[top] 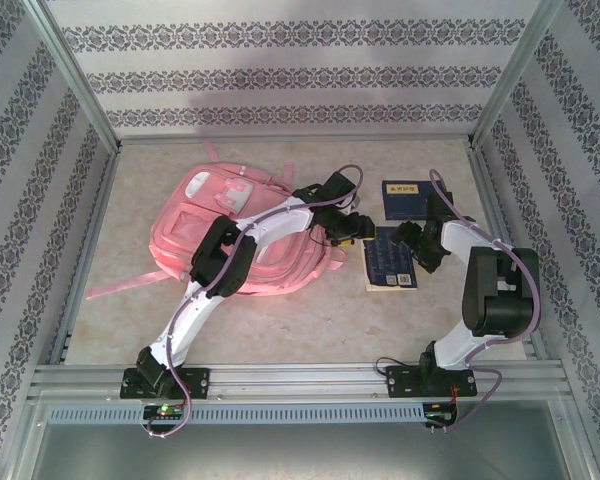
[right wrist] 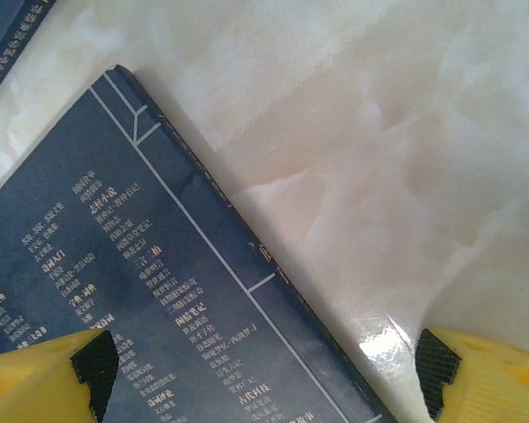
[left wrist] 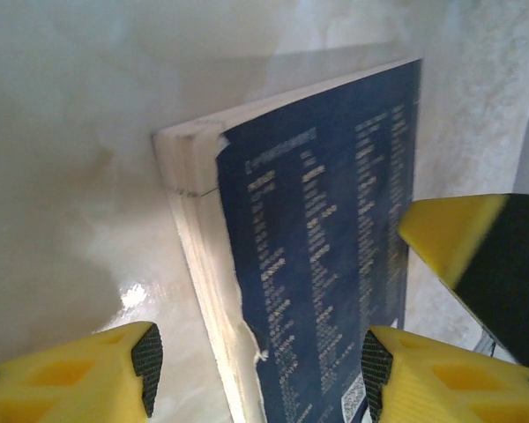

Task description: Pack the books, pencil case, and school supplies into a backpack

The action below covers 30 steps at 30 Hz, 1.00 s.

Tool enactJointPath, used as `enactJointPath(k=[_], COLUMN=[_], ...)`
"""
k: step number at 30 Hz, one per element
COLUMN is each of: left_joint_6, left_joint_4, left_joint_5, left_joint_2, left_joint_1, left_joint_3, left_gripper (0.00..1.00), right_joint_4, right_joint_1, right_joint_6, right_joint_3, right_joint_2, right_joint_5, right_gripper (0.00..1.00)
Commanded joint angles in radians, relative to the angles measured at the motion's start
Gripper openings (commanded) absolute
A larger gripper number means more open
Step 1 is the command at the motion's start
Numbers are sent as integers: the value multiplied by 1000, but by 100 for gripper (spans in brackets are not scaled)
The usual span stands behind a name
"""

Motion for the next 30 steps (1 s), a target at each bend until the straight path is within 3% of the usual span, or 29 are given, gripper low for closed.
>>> enactJointPath(k=[1, 6, 12, 16, 24, 29, 30], left_joint_6=[-47, -90, -160, -190, -271, -260, -250], left_joint_4=[-35, 13, 140, 189, 335, 350, 335], left_joint_5=[6, 52, 137, 173, 230, 219, 216], left_joint_2=[32, 70, 84, 85, 42, 12, 16], left_joint_1=[-15, -16, -19, -22, -22, -30, -33], left_joint_3=[8, 29, 37, 41, -18, -41, -35], left_gripper=[63, 63, 54, 53, 29, 28, 24], right_joint_4=[48, 105, 148, 172, 189, 195, 196], right_joint_1=[2, 7, 25, 29, 32, 33, 33], right_joint_6=[33, 60, 88, 96, 102, 100, 100], right_joint_3=[-14, -50, -92, -109, -121, -125, -125], right_joint_2=[14, 0, -8, -11, -13, -13, -12], right_joint_5=[-91, -167, -208, -230, -244, -244, -244], right_gripper=[86, 83, 81, 80, 78, 77, 77])
